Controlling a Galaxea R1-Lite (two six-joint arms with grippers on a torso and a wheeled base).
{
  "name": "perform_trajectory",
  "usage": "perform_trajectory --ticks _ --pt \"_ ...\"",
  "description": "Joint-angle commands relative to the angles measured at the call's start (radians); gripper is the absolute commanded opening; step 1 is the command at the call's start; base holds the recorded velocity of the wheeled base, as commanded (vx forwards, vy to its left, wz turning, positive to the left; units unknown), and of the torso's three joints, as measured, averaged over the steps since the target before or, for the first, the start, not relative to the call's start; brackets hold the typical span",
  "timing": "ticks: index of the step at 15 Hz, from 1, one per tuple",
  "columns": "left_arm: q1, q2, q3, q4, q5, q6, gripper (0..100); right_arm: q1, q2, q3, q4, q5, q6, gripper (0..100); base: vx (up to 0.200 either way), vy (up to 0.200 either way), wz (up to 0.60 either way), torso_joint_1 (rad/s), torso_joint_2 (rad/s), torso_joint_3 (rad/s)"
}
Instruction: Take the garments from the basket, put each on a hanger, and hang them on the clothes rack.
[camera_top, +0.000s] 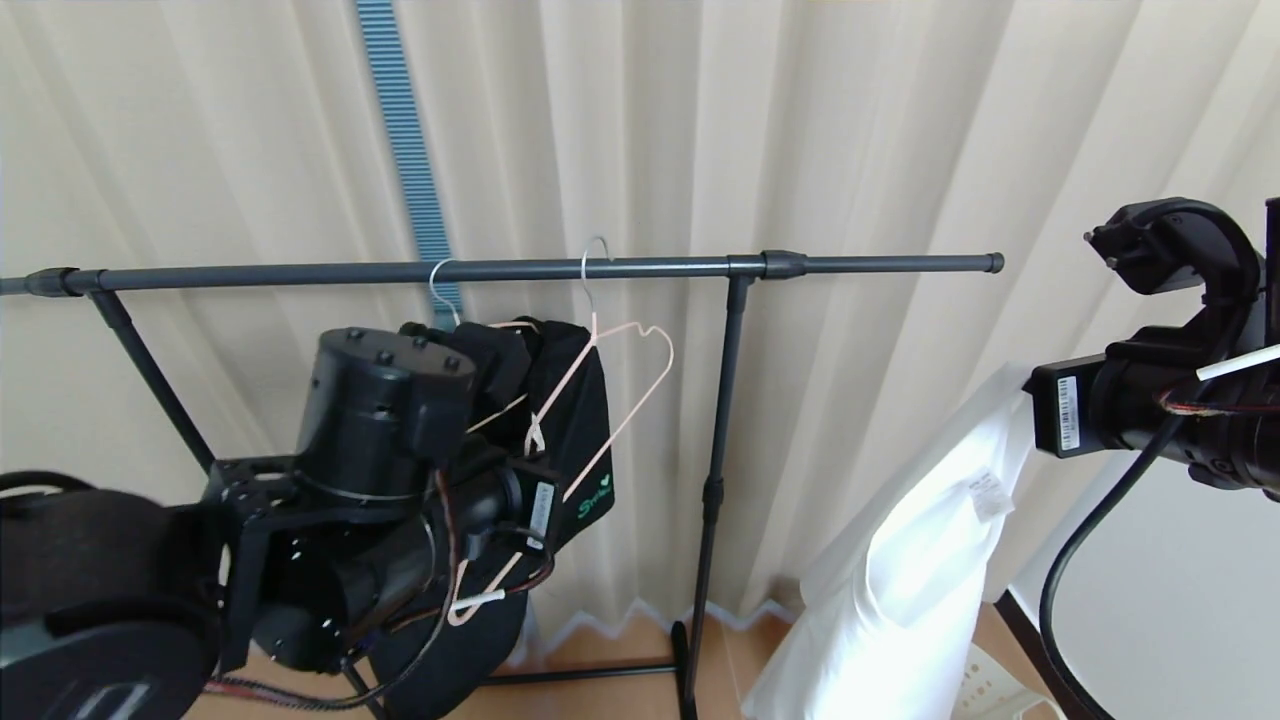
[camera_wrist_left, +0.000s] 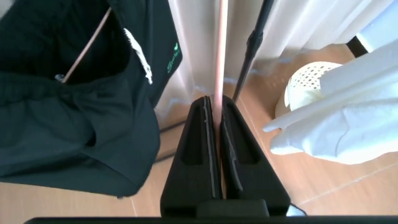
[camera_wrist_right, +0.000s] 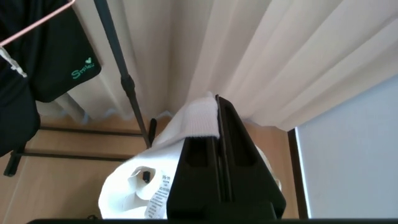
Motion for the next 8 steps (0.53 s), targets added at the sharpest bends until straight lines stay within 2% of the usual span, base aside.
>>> perform_trajectory --ticks 1,2,3,5,6,7,8 --pt "0.0 -0.099 0.144 -0.103 -0.01 0.035 0 0.017 0.008 0.004 -0.001 -0.002 0.0 0 0.0 0.0 0.0 0.0 0.0 0.0" --pt "0.008 -0.125 0.239 -0.209 -0.062 0.04 0 0.031 0.009 0.007 -0.001 -0.003 0.0 0 0.0 0.0 0.0 0.0 0.0 0.0" --pt "0.011 -0.137 0.277 -0.249 -0.094 0.04 0 0.037 0.009 0.007 -0.001 -0.003 0.0 0 0.0 0.0 0.0 0.0 0.0 0.0" --pt "0.045 -0.171 0.432 -0.399 -0.244 0.047 0 0.063 0.008 0.006 -0.001 -0.005 0.0 0 0.0 0.0 0.0 0.0 0.0 0.0" --pt "0.054 -0.174 0.468 -0.445 -0.267 0.047 0 0.083 0.012 0.001 -0.001 -0.008 0.0 0 0.0 0.0 0.0 0.0 0.0 0.0" --pt "0.062 -0.174 0.491 -0.474 -0.281 0.049 0 0.091 0.031 -0.006 -0.001 -0.029 -0.003 0 0.0 0.0 0.0 0.0 0.0 0.0" --pt "0.073 -0.176 0.518 -0.502 -0.313 0.067 0 0.103 0.069 -0.023 -0.003 -0.101 0.0 0 0.0 0.0 0.0 0.0 0.0 0.0"
